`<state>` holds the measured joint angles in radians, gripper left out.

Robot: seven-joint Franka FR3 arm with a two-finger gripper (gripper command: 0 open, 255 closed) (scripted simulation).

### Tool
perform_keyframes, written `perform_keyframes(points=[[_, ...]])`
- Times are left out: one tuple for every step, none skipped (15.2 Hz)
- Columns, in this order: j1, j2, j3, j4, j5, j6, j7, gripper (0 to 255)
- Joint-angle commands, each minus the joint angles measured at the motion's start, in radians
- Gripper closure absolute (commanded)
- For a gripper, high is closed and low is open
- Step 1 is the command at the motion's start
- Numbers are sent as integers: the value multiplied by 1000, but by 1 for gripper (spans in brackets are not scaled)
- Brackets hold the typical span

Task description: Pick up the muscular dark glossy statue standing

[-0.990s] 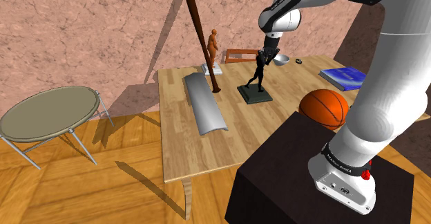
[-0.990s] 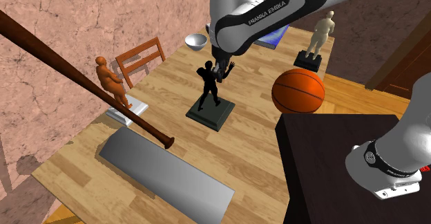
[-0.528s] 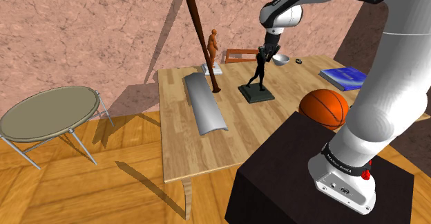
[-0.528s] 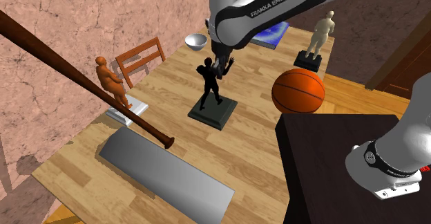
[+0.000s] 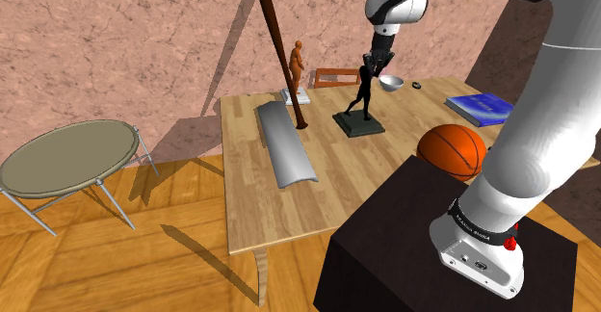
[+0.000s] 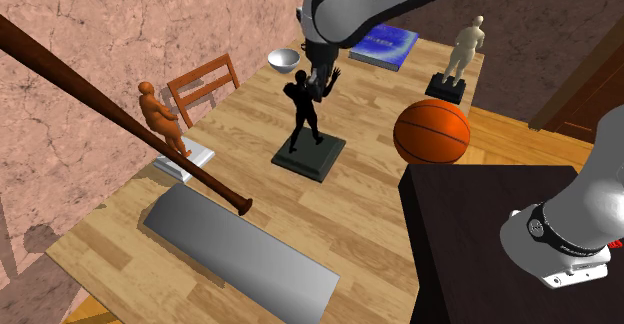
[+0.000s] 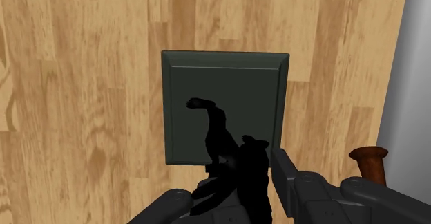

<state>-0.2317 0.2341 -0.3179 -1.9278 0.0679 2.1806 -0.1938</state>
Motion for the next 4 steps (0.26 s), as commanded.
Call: perform_keyframes(points=[[2, -19, -2, 6, -7, -22, 3, 255], [2, -25, -3, 13, -10, -35, 4, 255], [2, -26, -3, 14, -10, -36, 5, 255], [2, -26, -3, 14, -10, -36, 5, 255]])
